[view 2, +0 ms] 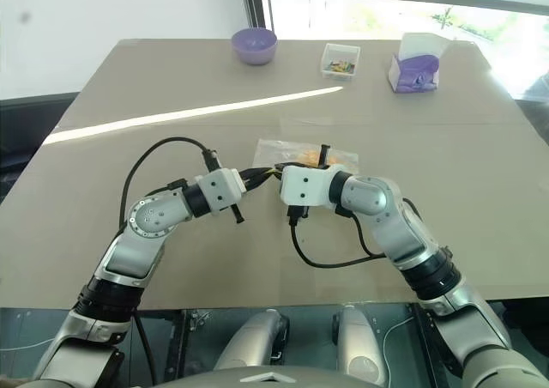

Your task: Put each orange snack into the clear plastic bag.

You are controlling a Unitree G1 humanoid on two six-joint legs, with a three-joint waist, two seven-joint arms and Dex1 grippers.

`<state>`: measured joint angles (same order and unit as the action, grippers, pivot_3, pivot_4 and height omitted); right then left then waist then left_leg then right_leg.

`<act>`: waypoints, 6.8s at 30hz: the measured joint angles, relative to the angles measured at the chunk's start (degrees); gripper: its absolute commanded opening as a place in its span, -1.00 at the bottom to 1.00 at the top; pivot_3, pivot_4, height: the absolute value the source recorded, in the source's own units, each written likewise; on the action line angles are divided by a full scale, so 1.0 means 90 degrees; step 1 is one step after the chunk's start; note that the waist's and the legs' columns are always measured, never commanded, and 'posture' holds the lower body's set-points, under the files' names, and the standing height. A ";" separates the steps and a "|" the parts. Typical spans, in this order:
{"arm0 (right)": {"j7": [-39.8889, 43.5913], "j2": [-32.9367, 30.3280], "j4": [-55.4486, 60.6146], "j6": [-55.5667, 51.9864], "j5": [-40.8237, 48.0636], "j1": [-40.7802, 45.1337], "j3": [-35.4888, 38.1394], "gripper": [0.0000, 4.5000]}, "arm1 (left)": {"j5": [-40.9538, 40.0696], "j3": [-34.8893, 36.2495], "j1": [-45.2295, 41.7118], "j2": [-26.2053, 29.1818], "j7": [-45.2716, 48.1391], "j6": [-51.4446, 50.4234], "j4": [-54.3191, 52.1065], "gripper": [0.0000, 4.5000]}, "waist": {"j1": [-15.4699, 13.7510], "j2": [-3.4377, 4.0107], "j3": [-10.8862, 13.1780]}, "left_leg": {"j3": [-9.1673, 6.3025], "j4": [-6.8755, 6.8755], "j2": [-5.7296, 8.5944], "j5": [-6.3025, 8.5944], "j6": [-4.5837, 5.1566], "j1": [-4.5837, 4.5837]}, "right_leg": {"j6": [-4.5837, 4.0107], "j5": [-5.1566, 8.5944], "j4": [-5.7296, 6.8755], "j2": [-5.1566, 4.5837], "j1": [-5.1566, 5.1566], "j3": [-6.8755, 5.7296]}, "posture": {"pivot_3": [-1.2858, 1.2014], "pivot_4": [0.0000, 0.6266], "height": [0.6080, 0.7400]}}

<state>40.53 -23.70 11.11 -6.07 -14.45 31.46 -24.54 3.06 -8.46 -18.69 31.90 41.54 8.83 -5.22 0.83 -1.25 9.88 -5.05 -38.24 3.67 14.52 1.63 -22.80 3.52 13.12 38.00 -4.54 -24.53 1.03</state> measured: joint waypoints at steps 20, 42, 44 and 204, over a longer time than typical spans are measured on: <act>0.0052 0.0019 -0.0130 0.0211 -0.0205 0.0000 0.0001 -0.74 | -0.0001 0.0000 -0.0010 0.0000 0.0063 0.0000 0.0000 -1.00 | -0.0002 0.0000 0.0000 | 0.0000 0.0000 0.0000 0.0000 0.0000 0.0000 | 0.0000 0.0000 0.0000 0.0000 0.0000 0.0000 | 0.03 -0.52 1.00; 0.0052 -0.0002 -0.0130 0.0219 -0.0263 0.0000 0.0013 -0.86 | -0.0010 0.0000 -0.0017 -0.0001 0.0071 0.0000 0.0001 -1.00 | -0.0002 0.0000 0.0000 | 0.0000 0.0001 0.0000 0.0000 0.0000 0.0000 | 0.0000 0.0000 0.0000 0.0000 0.0000 0.0000 | 0.03 -0.52 1.00; 0.0052 -0.0006 -0.0130 0.0219 -0.0264 0.0000 0.0019 -0.99 | -0.0010 0.0000 -0.0017 -0.0001 0.0071 0.0000 0.0001 -1.00 | -0.0002 0.0000 0.0000 | 0.0000 0.0001 0.0000 0.0000 0.0000 0.0000 | 0.0000 0.0000 0.0000 0.0001 0.0000 0.0000 | 0.03 -0.52 1.00; -0.0057 -0.1855 0.1077 -0.0955 0.0657 -0.2716 0.1967 0.37 | -0.1518 0.0156 0.0386 0.0272 0.0946 -0.1736 -0.0686 -0.40 | 0.0081 0.0020 0.0007 | 0.0008 -0.0009 -0.0009 0.0025 0.0044 0.0103 | 0.0015 -0.0010 -0.0013 0.0007 0.0109 0.0011 | 0.03 -0.52 1.00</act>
<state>40.02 -40.40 20.80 -14.66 -8.53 7.02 -6.83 -10.60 -7.06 -15.22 34.35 50.06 -6.80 -11.39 1.56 -1.07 9.94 -4.98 -38.32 3.59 14.75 2.02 -21.87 3.66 13.02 37.88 -4.48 -23.55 1.12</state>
